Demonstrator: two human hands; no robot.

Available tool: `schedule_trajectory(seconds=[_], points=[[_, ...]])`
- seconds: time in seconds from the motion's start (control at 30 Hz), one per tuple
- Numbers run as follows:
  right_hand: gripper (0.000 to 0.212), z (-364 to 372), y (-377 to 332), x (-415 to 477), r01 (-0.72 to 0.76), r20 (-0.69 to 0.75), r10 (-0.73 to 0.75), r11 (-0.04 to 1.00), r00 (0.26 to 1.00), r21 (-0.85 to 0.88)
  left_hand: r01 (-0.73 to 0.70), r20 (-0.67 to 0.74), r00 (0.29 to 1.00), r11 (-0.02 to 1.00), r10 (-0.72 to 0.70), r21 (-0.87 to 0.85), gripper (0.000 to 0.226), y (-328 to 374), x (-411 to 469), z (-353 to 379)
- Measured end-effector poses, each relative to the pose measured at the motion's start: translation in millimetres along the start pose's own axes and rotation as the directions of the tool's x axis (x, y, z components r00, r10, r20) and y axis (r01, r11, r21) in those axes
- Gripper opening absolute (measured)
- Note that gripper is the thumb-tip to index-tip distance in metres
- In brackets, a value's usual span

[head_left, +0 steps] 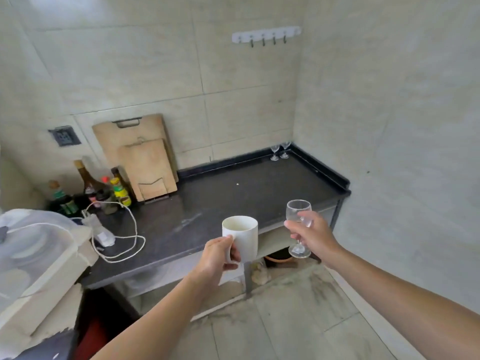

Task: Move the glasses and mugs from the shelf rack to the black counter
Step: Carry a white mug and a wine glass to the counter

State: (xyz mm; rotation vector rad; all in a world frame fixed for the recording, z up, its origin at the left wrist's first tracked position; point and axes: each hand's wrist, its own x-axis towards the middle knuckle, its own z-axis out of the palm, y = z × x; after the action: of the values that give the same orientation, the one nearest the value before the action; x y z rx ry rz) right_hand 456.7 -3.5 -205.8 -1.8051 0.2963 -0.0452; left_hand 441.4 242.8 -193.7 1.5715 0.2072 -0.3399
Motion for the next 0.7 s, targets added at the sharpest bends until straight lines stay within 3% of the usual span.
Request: schedule_trajectory(seconds=[0.17, 0.37, 0.7], points=[[0.062, -33, 24, 100, -0.052, -0.021, 0.053, 0.997, 0.998, 0.051, 0.025, 0.087, 0.996, 0.997, -0.031, 0.066, 0.040, 16, 97, 48], [0.061, -57, 18, 237, -0.063, 0.011, 0.063, 0.997, 0.998, 0.040, 0.080, 0.085, 0.993, 0.994, -0.086, 0.077, 0.042, 48, 213, 89], [0.060, -50, 20, 411, -0.118, 0.042, 0.117, 0.993, 0.992, 0.020, 0.156, 0.064, 0.985, 0.984, -0.162, 0.089, 0.044, 77, 376, 92]])
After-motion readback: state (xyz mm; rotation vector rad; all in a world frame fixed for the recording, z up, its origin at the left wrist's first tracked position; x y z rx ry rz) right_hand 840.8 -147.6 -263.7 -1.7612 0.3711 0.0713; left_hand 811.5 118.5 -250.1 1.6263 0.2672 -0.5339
